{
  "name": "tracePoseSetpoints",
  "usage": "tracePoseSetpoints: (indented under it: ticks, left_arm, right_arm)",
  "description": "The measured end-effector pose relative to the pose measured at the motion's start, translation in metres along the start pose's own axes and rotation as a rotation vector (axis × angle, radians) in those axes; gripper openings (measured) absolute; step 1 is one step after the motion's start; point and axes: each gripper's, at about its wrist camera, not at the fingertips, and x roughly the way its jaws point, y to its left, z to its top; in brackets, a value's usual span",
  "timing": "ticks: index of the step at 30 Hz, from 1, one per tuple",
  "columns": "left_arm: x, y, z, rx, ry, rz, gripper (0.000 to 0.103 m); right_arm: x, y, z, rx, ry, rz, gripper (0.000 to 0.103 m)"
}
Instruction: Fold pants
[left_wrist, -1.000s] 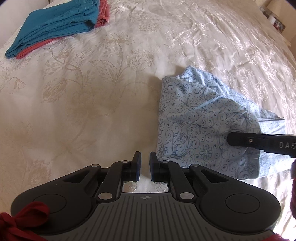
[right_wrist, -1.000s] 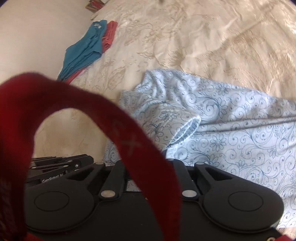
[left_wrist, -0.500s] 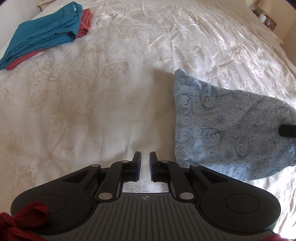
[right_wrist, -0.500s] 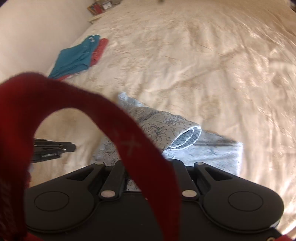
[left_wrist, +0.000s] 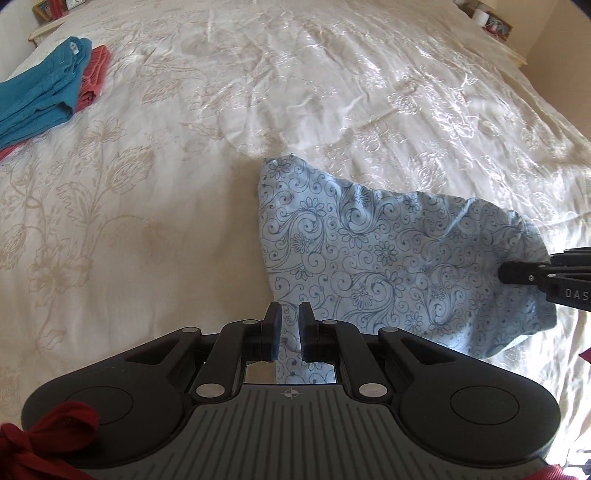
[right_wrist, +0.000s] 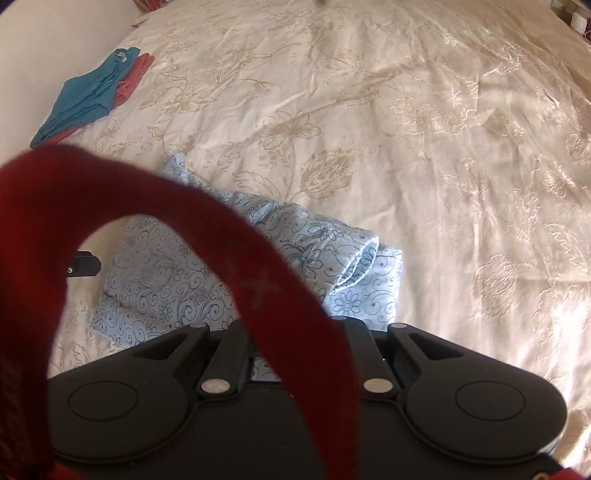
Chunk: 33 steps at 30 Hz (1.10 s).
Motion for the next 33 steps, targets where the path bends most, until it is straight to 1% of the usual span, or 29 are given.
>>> tracePoseSetpoints:
  ticks: [2,3,5,6,7,10,13,17,20,21,23,24,27,29,30,31,33]
  left_arm:
    - [0.006,-0.006,0.003,0.012,0.007,-0.007,0.01]
    - [0.009,-0.008,0.004,0.02,0.012,-0.01,0.01]
    - [0.015,-0.013,0.006,0.038,0.026,-0.014,0.01]
    - [0.018,-0.015,0.006,0.044,0.032,-0.012,0.01]
    - [0.02,-0.015,0.006,0.047,0.036,-0.012,0.01]
    - [0.026,-0.015,0.005,0.055,0.053,-0.017,0.01]
    - [0.036,-0.015,0.003,0.074,0.081,-0.016,0.01]
    - [0.048,-0.016,0.003,0.093,0.108,-0.011,0.01]
    - [0.049,-0.013,0.005,0.082,0.113,-0.018,0.01]
    - [0.049,-0.013,0.005,0.08,0.114,-0.02,0.01]
    - [0.05,-0.013,0.005,0.081,0.114,-0.021,0.01]
    - [0.05,-0.013,0.005,0.083,0.113,-0.021,0.01]
    - [0.05,-0.014,0.005,0.087,0.113,-0.02,0.01]
    - [0.05,-0.013,0.005,0.084,0.113,-0.023,0.01]
    - [0.05,-0.013,0.005,0.082,0.113,-0.025,0.01]
    - [0.049,-0.012,0.005,0.08,0.112,-0.028,0.01]
    - [0.048,-0.011,0.005,0.078,0.11,-0.035,0.01]
  right_arm:
    - [0.015,-0.007,0.0,0.026,0.023,-0.005,0.021]
    - [0.022,-0.011,-0.001,0.038,0.037,-0.002,0.028]
    - [0.029,-0.016,-0.002,0.051,0.05,-0.024,0.04]
    - [0.027,-0.019,-0.003,0.066,0.044,-0.035,0.049]
    - [0.024,-0.021,-0.003,0.083,0.031,-0.042,0.052]
    - [0.006,-0.028,-0.009,0.123,-0.01,-0.059,0.054]
    - [-0.005,-0.025,-0.01,0.122,-0.044,-0.089,0.054]
    - [-0.009,-0.022,-0.007,0.166,-0.051,-0.115,0.053]
    - [-0.016,-0.022,-0.003,0.201,-0.089,-0.125,0.054]
    - [-0.017,-0.021,0.0,0.206,-0.106,-0.113,0.053]
    - [-0.02,-0.016,0.006,0.189,-0.124,-0.071,0.028]
    - [-0.018,-0.012,0.01,0.171,-0.125,-0.058,0.014]
    - [0.002,-0.003,0.022,0.126,-0.106,-0.019,0.014]
    - [0.018,-0.001,0.027,0.108,-0.089,-0.022,0.014]
    - [0.027,-0.003,0.027,0.108,-0.078,-0.038,0.014]
    - [0.034,-0.007,0.027,0.118,-0.067,-0.06,0.011]
    - [0.048,-0.019,0.024,0.156,-0.033,-0.1,0.0]
